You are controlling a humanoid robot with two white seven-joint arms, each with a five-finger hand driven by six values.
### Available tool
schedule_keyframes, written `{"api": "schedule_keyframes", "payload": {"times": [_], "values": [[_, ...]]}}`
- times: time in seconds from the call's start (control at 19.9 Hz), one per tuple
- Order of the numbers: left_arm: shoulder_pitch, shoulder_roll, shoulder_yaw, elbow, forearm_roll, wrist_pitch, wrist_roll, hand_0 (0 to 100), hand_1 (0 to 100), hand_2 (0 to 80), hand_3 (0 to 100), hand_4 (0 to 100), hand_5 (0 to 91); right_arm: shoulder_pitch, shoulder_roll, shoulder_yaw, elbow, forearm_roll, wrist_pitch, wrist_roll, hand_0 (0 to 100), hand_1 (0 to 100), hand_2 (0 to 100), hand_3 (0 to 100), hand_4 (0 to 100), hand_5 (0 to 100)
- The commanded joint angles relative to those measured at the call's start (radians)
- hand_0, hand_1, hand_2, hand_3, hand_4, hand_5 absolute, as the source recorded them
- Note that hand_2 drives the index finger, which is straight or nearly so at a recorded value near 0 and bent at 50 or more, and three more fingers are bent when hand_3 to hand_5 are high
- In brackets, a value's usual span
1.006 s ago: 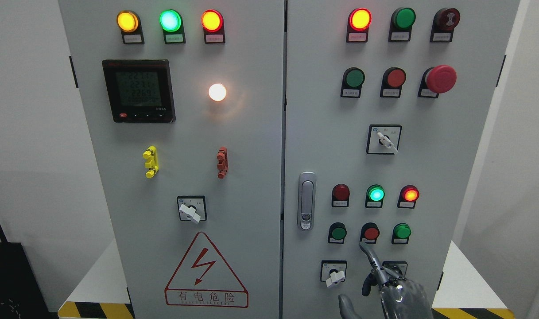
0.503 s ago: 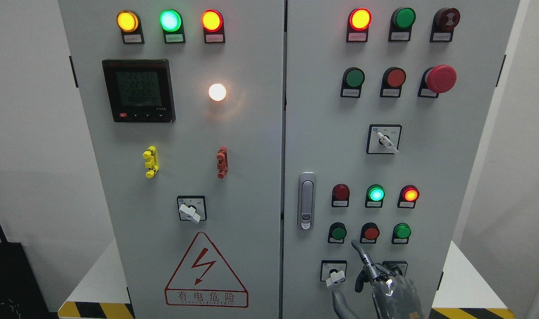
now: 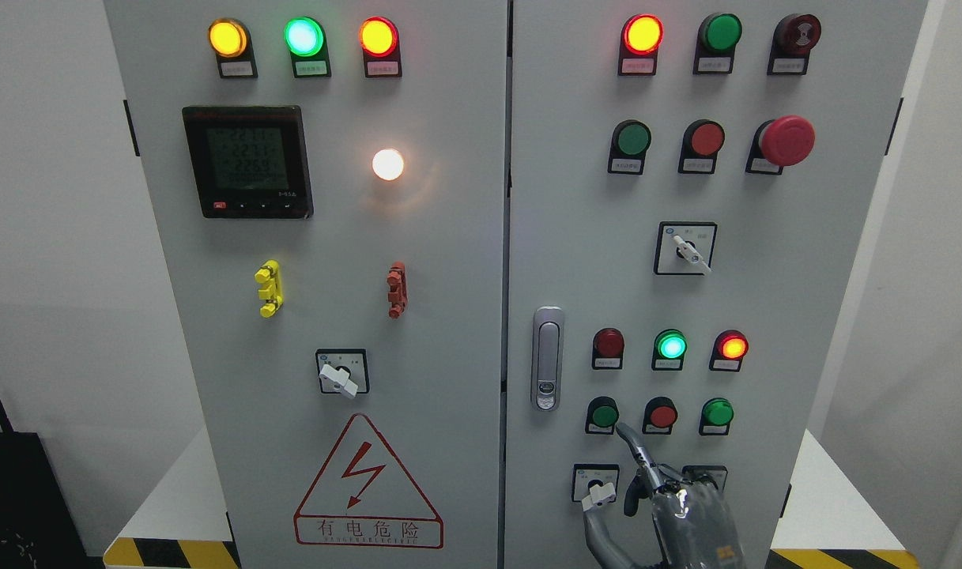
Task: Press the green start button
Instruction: 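Press the green push button with the right hand's extended finger, then hold the right hand finger against the green button briefly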
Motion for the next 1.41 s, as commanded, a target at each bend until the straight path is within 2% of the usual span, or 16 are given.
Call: {"api": "schedule_keyframes", "payload": {"times": [0.0,0.7,1.36], "values": [[0.001,0.0,0.0,0.0,0.0,0.0,0.0,12,56,0.0,0,0,0.0,-0.023,0.001,0.012,0.052,0.001,0.011,0.0,47,29,0,77,71,74],[0.0,0.0,0.0,0.0,0.0,0.0,0.0,12,56,0.0,0,0,0.0,-0.065,0.001,0.015,0.102,0.001,0.014,0.0,48,30,0,78,71,74],[0.0,0.0,0.0,0.0,0.0,0.0,0.0,12,56,0.0,0,0,0.0,-0.066,0.003,0.014,0.101,-0.01,0.012,-0.002,48,30,0,78,71,74]]}}
